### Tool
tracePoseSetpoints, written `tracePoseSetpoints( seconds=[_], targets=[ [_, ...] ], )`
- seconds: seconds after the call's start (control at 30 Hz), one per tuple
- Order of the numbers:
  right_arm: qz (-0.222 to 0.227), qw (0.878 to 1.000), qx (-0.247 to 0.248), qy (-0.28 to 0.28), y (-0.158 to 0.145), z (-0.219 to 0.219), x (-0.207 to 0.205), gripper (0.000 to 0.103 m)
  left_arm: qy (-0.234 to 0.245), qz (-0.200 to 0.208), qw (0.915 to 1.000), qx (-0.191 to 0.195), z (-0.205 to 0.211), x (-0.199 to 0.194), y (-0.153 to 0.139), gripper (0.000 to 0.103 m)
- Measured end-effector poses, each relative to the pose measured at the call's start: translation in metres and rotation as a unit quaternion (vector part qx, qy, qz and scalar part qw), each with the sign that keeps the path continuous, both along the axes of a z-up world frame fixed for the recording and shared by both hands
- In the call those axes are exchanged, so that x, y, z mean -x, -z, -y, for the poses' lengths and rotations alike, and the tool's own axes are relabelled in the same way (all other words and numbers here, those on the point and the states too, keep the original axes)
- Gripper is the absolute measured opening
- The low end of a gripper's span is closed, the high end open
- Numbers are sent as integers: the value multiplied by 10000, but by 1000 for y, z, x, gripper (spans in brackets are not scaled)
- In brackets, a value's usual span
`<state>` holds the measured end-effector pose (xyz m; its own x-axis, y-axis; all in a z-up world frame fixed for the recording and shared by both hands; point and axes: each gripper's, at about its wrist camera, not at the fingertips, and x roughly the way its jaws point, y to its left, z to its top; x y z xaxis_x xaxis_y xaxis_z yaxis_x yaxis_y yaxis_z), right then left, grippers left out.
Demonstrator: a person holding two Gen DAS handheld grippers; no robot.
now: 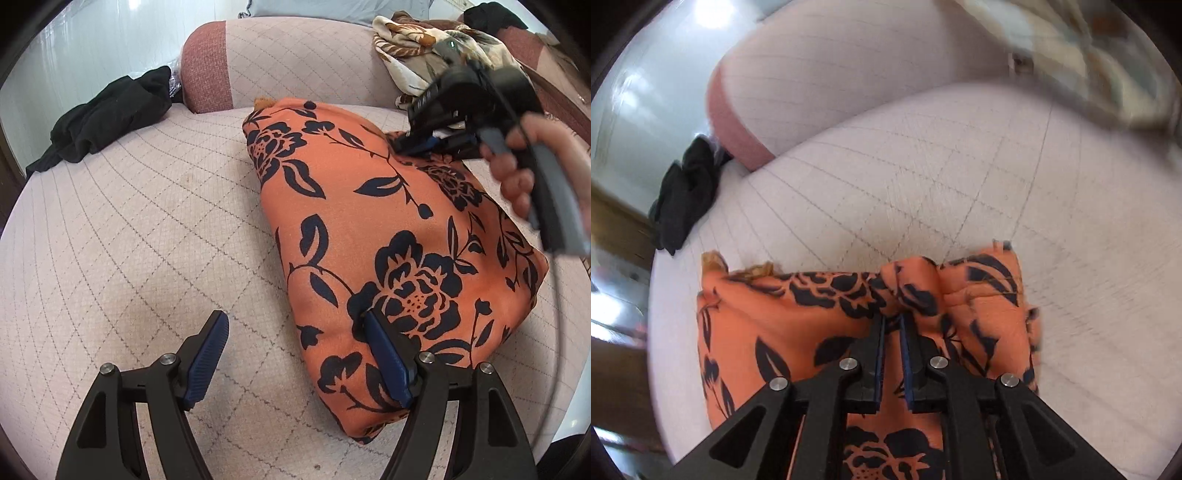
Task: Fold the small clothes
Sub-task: 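Straighten the bundle edges with the right tool, left tool held open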
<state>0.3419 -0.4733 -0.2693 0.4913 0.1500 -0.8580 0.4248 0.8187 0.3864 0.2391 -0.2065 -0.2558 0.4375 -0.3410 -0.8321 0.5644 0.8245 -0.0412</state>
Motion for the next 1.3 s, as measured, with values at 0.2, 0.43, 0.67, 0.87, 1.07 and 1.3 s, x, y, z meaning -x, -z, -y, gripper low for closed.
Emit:
tracePoseSetpoints(
  seconds=[0.2,0.43,0.67,0.87,1.07,1.3],
  targets=[
    [734,9965,74,-401,-54,-27,9,13,46,112,9999,-16,-4,12,-3,77],
    [498,9898,-197,-1320,-47,-92,-47,13,82,297,9995,-104,-4,19,-2,77],
    [107,9954,-493,-815,4,-80,-77,10,-2,374,9992,-141,-6,20,-2,89],
    [1088,9874,-868,-752,-48,-55,5,13,-170,-164,9993,284,-19,13,-8,89],
    [1184,9921,37,-412,-80,-31,128,14,-137,2,9968,781,-26,20,-31,89],
    [71,9998,103,124,-7,-13,211,15,170,273,9995,-65,-1,29,-5,89]
  ],
)
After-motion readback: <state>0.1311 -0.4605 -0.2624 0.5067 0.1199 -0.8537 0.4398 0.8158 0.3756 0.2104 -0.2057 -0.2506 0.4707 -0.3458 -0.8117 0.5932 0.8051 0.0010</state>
